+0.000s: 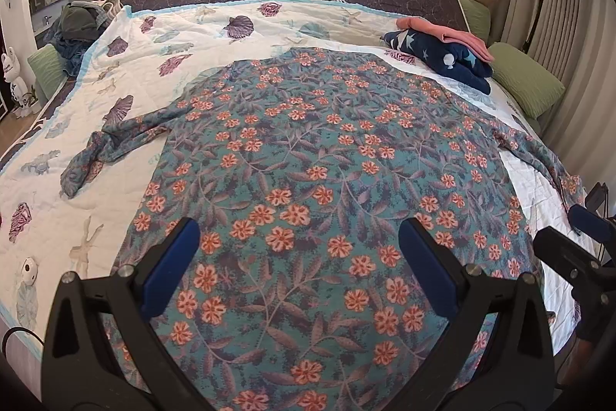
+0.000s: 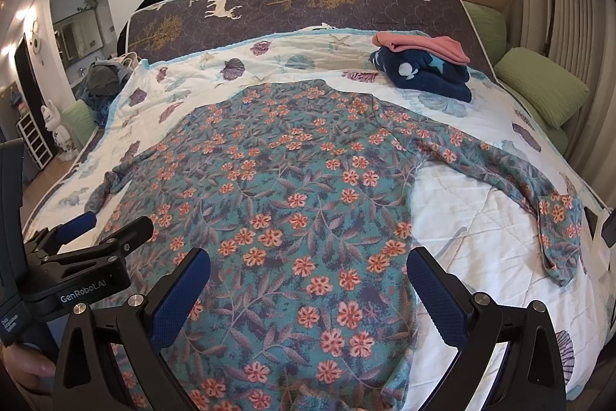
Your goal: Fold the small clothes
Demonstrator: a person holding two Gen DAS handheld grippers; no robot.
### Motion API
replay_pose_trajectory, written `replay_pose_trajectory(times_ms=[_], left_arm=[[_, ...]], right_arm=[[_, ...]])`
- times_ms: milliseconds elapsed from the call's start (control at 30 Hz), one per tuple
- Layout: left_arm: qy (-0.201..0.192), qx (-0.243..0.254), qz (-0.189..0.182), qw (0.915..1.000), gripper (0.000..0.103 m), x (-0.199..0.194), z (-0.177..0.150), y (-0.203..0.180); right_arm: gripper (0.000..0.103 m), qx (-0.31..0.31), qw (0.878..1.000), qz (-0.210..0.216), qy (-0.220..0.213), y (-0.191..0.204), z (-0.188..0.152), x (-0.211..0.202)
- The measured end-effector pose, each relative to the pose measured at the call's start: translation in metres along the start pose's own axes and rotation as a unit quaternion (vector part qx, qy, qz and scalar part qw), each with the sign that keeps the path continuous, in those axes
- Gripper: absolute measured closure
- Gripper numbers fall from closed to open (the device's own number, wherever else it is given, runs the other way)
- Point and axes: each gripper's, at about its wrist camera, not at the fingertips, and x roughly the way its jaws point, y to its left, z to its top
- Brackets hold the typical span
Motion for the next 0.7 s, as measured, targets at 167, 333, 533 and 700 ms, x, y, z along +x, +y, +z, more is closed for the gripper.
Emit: replay_pose_trajectory(times_ms=[167,333,533,700], left_arm=[[0.002,-0.005,0.001,1.0,0.0,0.0,0.0,0.004],[0.003,-0.008,0.005,1.0,0.0,0.001,0.002,0.011],[0.005,-0.018,0.01,0.9998,0.0,0.004,0.006,0.02],[0.009,-0.023,0.012,0.9996,0.0,0.008,0.006,0.026]], right_arm=[[0.0,-0.003,1.0,-0.001,0.003,0.002,0.001,0.0],[0.0,-0.005,1.0,-0.001,0.005,0.004,0.002,0.001],[0.0,-0.013,1.0,0.0,0.008,0.01,0.003,0.005],[0.0,-0.017,1.0,-0.001,0.009,0.012,0.006,0.009]])
